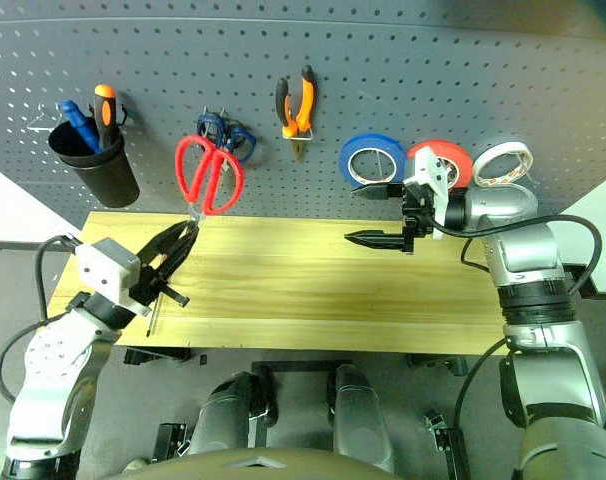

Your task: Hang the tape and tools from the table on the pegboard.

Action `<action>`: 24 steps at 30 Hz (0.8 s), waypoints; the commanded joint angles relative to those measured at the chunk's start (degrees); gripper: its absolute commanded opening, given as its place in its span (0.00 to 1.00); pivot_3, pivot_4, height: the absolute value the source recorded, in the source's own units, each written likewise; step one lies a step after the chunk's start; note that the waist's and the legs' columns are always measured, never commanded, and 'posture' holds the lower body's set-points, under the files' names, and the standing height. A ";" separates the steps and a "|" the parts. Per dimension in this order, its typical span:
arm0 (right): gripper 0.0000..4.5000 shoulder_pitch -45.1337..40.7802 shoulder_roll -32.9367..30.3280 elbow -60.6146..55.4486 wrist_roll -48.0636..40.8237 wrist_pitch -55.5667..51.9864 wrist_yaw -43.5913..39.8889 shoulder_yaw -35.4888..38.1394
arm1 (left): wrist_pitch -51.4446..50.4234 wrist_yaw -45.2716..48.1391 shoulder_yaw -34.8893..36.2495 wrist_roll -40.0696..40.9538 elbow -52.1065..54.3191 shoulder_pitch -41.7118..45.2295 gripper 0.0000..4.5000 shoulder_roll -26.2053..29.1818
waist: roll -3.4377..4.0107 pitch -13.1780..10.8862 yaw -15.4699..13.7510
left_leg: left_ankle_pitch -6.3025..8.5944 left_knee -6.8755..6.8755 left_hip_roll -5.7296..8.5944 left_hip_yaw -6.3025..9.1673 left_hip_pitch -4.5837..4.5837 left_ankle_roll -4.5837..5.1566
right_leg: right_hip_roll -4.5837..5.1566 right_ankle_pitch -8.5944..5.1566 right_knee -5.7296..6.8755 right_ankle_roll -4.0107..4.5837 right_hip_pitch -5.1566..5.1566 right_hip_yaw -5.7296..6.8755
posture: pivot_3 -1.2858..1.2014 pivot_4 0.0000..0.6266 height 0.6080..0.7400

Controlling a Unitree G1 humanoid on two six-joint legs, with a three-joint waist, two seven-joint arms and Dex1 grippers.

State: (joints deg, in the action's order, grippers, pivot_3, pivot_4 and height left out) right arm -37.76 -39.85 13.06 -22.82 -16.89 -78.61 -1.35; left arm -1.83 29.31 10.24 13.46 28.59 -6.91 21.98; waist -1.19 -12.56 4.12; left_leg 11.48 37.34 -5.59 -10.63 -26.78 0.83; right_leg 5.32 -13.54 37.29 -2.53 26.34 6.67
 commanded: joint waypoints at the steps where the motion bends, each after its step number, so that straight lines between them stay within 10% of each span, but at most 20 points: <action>1: 1.00 -1.98 -0.55 -0.64 -0.60 1.51 -0.07 1.73 | 3.63 -1.41 4.09 0.89 -3.28 3.01 0.08 0.52 | 0.01 0.21 -0.02 | 0.00 0.00 -0.01 -0.01 0.05 0.01 | -0.03 0.00 0.02 0.00 -0.04 0.00 | 0.48 0.16 0.92; 24: 1.00 -2.55 0.38 -10.14 -11.37 -10.57 4.83 6.77 | 11.10 -4.90 -4.45 -5.98 -15.88 12.95 0.08 -3.34 | 0.13 1.70 -0.02 | -0.06 0.19 -0.05 -0.06 0.25 -0.06 | -0.08 0.00 0.26 0.01 -0.27 -0.05 | 0.46 0.17 0.92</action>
State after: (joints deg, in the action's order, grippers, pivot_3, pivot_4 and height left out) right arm -39.17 -39.13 5.80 -32.35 -26.72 -74.30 3.52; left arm 7.75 24.65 5.92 7.67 12.41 5.54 18.56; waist -1.06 -10.86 4.09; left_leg 11.42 37.52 -5.64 -10.69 -26.53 0.78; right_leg 5.24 -13.54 37.56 -2.52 26.06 6.62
